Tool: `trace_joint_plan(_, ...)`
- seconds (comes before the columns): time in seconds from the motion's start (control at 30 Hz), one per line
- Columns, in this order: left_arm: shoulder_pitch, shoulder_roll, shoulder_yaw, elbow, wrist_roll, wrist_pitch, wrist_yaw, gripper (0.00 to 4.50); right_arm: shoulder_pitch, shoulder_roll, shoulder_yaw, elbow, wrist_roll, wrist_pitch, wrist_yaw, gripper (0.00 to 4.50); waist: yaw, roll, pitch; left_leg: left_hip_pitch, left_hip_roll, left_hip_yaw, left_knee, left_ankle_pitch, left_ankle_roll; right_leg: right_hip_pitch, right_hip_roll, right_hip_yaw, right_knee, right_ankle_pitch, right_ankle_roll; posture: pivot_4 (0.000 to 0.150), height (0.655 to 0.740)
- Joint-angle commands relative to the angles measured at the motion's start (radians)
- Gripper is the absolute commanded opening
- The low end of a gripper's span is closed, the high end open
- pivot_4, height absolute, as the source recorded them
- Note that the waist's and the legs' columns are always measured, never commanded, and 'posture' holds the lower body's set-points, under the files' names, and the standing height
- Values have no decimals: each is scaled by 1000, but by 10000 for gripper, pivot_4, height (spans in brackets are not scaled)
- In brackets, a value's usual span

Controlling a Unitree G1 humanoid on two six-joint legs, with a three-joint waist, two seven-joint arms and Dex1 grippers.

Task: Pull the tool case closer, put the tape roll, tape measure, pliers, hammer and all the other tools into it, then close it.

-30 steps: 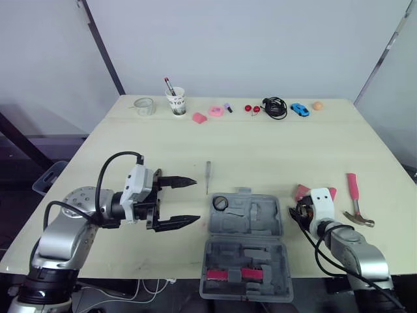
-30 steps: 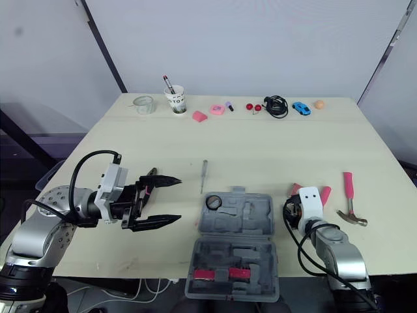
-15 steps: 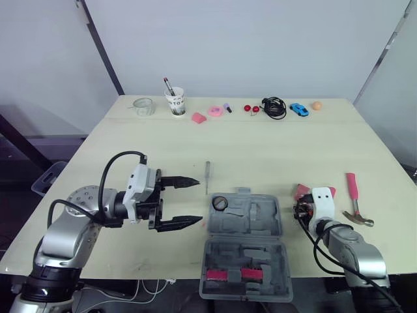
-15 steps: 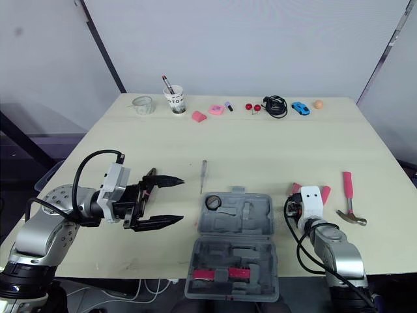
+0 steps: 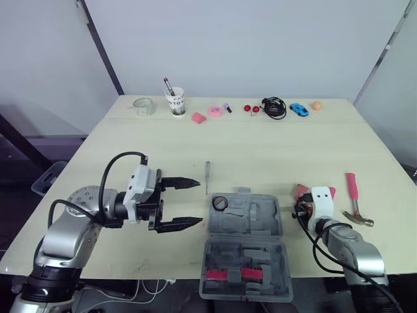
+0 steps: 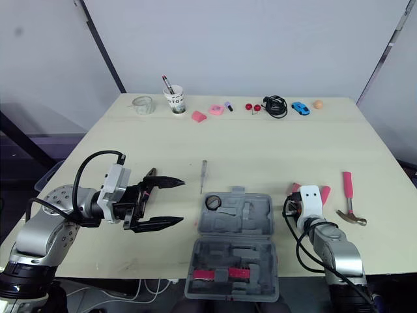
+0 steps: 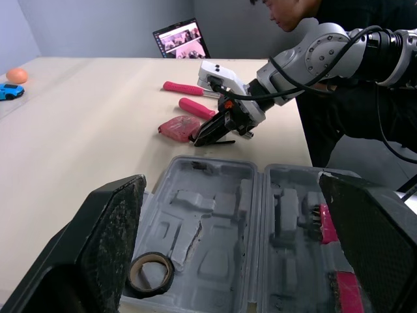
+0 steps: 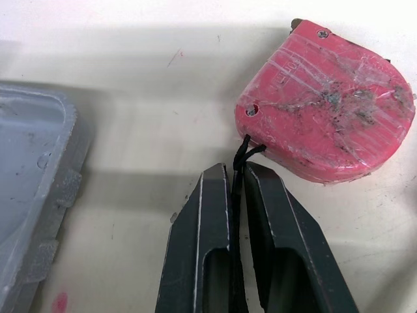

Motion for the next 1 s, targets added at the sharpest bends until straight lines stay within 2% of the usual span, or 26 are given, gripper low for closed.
trace_joint_plan(0.03, -4, 0, 8, -15, -11, -11, -6, 45000, 14, -12, -6, -22, 10, 1, 14, 1974, 0, 0, 0, 0, 0, 0, 0, 0, 0, 0, 0, 0, 0, 0, 0, 1500, 7400)
trace_joint_plan(0.37, -10, 2, 7, -19, -14, -7, -12, 45000, 34, -23, 0, -33, 3, 6, 21, 1974, 1, 0, 0, 0, 0, 0, 0, 0, 0, 0, 0, 0, 0, 0, -1, 1500, 7400)
trace_joint_plan(0.73, -34, 5, -4, -19, -20, 3, -37, 45000, 139, -88, 5, -205, 48, 78, 85, 1974, 2, 0, 0, 0, 0, 0, 0, 0, 0, 0, 0, 0, -1, -1, -1, 1500, 7400)
trace_joint_plan(1.0, -46, 1, -14, -10, -16, 4, -48, 45000, 117, -80, -1, -164, 36, 42, 69, 1974, 1, 0, 0, 0, 0, 0, 0, 0, 0, 0, 0, 0, -1, -1, -1, 1500, 7400)
